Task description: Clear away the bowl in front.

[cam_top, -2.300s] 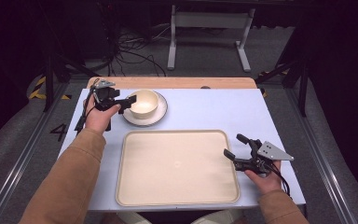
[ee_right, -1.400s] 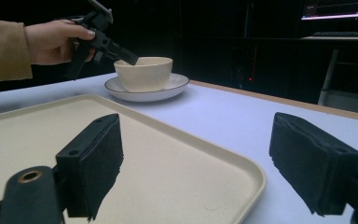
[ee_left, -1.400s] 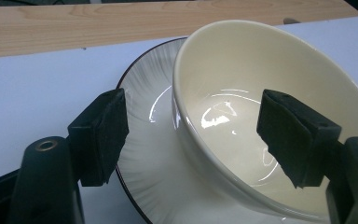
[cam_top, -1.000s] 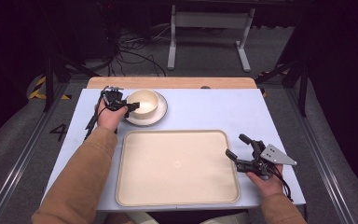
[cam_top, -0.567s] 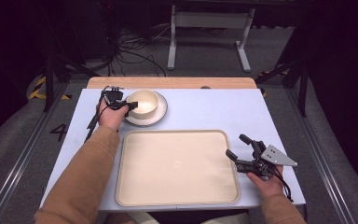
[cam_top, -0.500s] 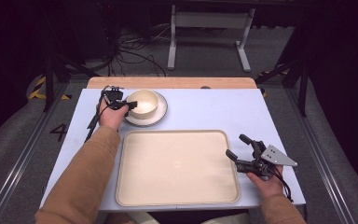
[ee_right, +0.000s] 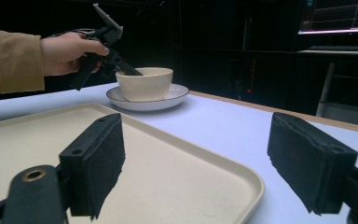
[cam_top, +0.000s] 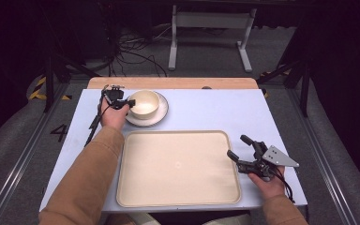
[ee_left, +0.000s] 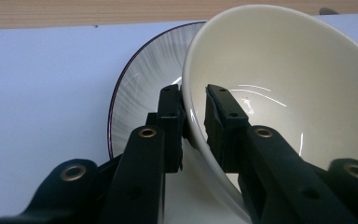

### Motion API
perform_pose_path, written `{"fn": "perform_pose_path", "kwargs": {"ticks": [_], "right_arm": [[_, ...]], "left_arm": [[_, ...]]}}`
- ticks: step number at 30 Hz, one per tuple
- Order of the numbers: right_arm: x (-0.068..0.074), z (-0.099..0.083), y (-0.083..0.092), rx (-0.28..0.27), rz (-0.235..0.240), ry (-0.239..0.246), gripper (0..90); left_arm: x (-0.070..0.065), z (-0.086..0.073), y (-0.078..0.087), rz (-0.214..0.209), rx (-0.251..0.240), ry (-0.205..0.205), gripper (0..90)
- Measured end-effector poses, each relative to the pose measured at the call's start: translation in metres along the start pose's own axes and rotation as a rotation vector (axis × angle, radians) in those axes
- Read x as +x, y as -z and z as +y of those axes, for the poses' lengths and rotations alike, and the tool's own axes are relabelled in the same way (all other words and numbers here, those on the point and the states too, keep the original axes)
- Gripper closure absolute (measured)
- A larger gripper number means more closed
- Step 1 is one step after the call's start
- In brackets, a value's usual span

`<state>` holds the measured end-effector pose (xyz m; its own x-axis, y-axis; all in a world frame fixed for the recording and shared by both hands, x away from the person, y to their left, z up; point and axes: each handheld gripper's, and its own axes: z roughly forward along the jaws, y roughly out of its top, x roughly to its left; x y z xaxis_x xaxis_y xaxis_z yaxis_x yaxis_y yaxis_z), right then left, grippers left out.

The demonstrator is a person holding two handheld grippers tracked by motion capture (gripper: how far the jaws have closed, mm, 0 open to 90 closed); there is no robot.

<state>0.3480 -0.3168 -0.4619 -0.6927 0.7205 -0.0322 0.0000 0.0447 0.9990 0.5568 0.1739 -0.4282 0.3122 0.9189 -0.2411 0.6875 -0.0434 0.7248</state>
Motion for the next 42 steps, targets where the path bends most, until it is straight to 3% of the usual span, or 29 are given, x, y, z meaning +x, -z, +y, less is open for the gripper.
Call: {"fn": "perform_pose_path", "kwargs": {"ticks": [17, 36, 42], "right_arm": [[0.0, 0.0, 0.0, -0.001, 0.001, 0.002, 19.6], [0.0, 0.0, 0.0, -0.003, 0.0, 0.001, 20.0], [0.0, 0.0, 0.0, -0.003, -0.001, 0.001, 20.1]], "left_arm": [[-0.003, 0.003, 0.0, 0.043, 0.015, 0.026, 83.0], [-0.005, 0.01, 0.012, -0.006, 0.006, 0.037, 82.1], [-0.009, 0.017, 0.022, -0.003, 0.016, 0.001, 81.9]]}}
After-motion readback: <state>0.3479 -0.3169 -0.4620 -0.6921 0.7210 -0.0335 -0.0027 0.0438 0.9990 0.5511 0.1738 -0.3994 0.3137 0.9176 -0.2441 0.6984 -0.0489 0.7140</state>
